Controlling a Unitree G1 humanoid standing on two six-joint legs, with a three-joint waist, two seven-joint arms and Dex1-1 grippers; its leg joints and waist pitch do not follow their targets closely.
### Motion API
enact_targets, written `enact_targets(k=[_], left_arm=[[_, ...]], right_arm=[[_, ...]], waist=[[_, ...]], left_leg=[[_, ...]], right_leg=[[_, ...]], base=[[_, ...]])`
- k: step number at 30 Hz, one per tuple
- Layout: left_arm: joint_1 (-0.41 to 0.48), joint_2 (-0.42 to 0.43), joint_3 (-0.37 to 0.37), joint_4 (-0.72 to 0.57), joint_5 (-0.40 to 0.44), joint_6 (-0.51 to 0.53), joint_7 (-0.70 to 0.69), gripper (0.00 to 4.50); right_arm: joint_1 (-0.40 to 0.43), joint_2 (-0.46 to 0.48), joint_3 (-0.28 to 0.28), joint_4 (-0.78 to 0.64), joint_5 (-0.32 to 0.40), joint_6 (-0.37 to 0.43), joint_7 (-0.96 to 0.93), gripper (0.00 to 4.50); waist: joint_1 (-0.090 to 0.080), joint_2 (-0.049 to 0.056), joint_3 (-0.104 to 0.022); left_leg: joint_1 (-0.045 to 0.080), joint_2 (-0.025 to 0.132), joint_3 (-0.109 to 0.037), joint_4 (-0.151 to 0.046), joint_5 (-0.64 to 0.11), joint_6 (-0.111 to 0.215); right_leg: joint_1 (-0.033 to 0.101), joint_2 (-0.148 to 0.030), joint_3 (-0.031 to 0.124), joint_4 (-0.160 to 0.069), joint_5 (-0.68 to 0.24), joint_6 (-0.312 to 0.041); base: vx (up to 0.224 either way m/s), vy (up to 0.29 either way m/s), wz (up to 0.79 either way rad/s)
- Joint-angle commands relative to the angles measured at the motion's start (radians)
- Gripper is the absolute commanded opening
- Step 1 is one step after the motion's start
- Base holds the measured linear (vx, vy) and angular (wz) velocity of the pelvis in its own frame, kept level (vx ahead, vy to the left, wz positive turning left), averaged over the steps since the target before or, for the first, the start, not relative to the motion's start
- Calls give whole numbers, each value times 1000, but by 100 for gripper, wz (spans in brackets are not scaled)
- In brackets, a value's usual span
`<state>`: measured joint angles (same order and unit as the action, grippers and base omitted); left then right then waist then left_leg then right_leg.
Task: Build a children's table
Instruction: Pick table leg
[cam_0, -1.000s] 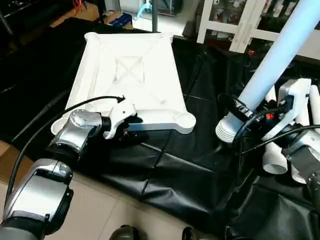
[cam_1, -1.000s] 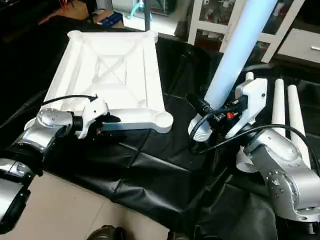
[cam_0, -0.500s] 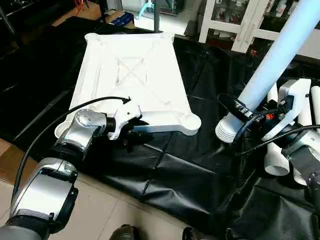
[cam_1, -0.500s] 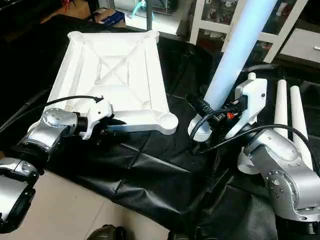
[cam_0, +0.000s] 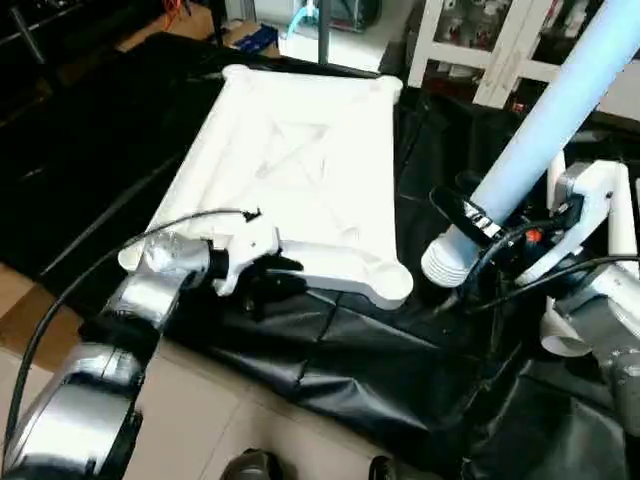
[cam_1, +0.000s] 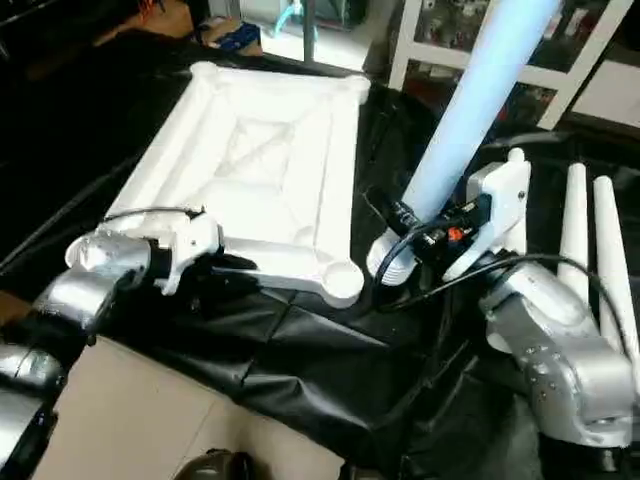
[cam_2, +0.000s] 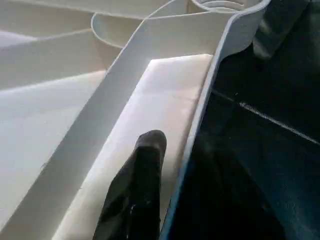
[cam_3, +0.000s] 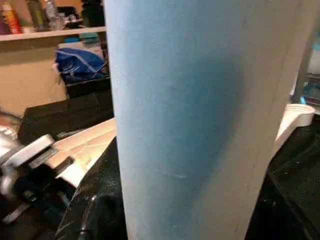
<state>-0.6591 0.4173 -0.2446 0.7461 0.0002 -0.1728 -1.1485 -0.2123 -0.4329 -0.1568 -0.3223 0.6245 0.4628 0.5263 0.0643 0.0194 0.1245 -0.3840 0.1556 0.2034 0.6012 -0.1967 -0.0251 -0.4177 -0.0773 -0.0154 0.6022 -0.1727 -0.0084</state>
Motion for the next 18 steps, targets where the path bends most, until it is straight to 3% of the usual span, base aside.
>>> enact_targets(k=[1, 2, 6, 8, 11, 13, 15, 17, 18], left_arm=[[83, -3, -44, -67, 39, 36, 26, 81], [90, -1, -46, -77, 42, 40, 28, 80], [154, 15, -52, -179, 76, 79, 74, 78], [195, 12, -39, -262, 63, 127, 100, 77], [234, 10, -26, -356, 33, 184, 113, 77], [243, 13, -27, -374, 35, 193, 117, 77], [279, 14, -19, -442, 18, 234, 123, 77], [307, 17, -16, -498, 10, 261, 130, 77], [317, 18, -15, -517, 8, 268, 134, 77]], right_arm=[[-28, 13, 2, 33, -18, -28, -12, 183], [-31, 14, 2, 36, -17, -27, -12, 183], [-76, 41, -13, 88, 55, 47, -24, 183], [-117, 71, -44, 146, 132, 123, -47, 183], [-146, 78, -66, 193, 195, 183, -36, 183], [-152, 77, -72, 201, 216, 201, -31, 183], [-172, 60, -84, 228, 249, 238, -10, 183], [-192, 51, -107, 250, 284, 275, -13, 183], [-200, 49, -116, 258, 298, 289, -17, 183]], waist=[[-6, -3, -65], [-12, -3, -65], [-16, 0, -61], [-18, -2, -56], [-22, -12, -49], [-23, -7, -50], [-28, -17, -44], [-29, -15, -43], [-32, -22, -38]], left_leg=[[28, 75, -33, -89, -198, 26], [24, 75, -34, -90, -191, 29], [27, 73, -33, -89, -169, 43], [26, 73, -33, -91, -152, 53], [23, 72, -30, -92, -123, 67], [26, 73, -31, -92, -111, 74], [22, 71, -28, -93, -94, 86], [23, 70, -28, -92, -91, 93], [21, 69, -26, -93, -92, 94]], right_leg=[[37, -71, 36, -62, -151, -257], [41, -73, 37, -62, -151, -254], [40, -70, 38, -64, -143, -251], [38, -69, 38, -63, -134, -255], [35, -66, 36, -66, -126, -252], [36, -66, 36, -65, -120, -251], [36, -66, 36, -65, -105, -249], [34, -66, 37, -67, -114, -249], [33, -65, 37, -68, -120, -248]], base=[[0, 0, 0], [0, 0, 0], [0, 0, 0], [0, 0, 0], [0, 0, 0], [0, 0, 0], [0, 0, 0], [0, 0, 0], [0, 0, 0]])
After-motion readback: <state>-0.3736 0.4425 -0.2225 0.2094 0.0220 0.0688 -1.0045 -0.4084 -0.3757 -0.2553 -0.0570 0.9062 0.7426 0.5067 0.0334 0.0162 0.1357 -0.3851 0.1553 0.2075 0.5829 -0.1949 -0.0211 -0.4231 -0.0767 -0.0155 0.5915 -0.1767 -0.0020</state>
